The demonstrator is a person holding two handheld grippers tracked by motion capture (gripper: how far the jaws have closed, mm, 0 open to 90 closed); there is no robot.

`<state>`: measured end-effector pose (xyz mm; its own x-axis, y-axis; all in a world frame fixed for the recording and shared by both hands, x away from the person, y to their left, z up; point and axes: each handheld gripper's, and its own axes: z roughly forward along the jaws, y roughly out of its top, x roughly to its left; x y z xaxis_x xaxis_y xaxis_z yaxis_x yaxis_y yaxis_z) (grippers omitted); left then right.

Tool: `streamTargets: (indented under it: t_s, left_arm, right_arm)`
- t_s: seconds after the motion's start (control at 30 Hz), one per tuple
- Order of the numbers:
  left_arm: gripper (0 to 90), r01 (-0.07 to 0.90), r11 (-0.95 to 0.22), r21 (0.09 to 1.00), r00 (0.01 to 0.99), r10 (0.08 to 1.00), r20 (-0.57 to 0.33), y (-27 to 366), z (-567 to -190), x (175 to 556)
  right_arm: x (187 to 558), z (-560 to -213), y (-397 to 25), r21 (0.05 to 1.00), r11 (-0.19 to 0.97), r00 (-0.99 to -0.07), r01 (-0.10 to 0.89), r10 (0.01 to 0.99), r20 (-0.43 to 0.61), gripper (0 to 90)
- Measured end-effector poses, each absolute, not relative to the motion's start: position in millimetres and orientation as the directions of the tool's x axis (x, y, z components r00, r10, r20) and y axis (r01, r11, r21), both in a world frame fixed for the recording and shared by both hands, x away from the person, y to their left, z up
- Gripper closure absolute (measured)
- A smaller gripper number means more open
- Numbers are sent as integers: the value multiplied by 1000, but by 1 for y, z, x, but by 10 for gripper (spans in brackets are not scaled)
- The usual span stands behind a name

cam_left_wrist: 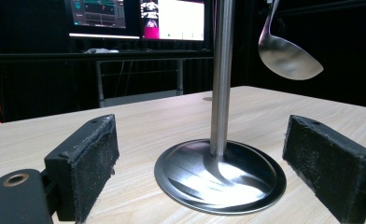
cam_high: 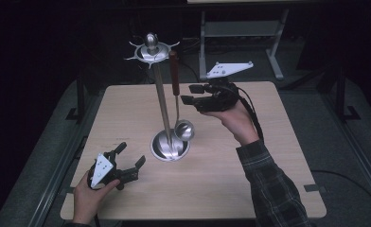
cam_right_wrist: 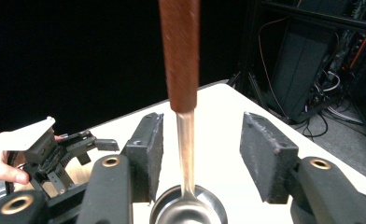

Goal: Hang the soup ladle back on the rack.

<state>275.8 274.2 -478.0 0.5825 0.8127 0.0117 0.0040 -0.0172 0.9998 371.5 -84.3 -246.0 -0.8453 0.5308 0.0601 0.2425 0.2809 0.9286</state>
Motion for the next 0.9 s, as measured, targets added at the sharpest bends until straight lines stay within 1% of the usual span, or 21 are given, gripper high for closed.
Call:
streamTargets:
  t_s: [0.1,0.23,0.43,0.63,0.77,0.9]
  left_arm:
    - [98,4,-18,1000,582,813,13,274,-478,276]
    - [98,4,-18,1000,581,814,13,274,-478,276]
    - [98,2,-17,1000,581,814,13,274,-478,276]
    - [98,3,-17,1000,580,815,12,274,-478,276]
    - [98,2,-17,1000,580,815,13,274,-478,276]
    - [98,2,-23,1000,580,814,17,275,-478,276]
  right_arm:
    - [370,-250,-92,926,278,-838,257,541,70,440]
    - [367,-257,-101,919,289,-830,270,553,69,402]
    - [361,-266,-117,915,277,-810,294,580,85,342]
    - [355,-276,-132,918,256,-791,303,604,92,301]
    - [351,-287,-140,914,254,-783,316,614,100,291]
    - [347,-299,-147,912,249,-769,326,631,103,260]
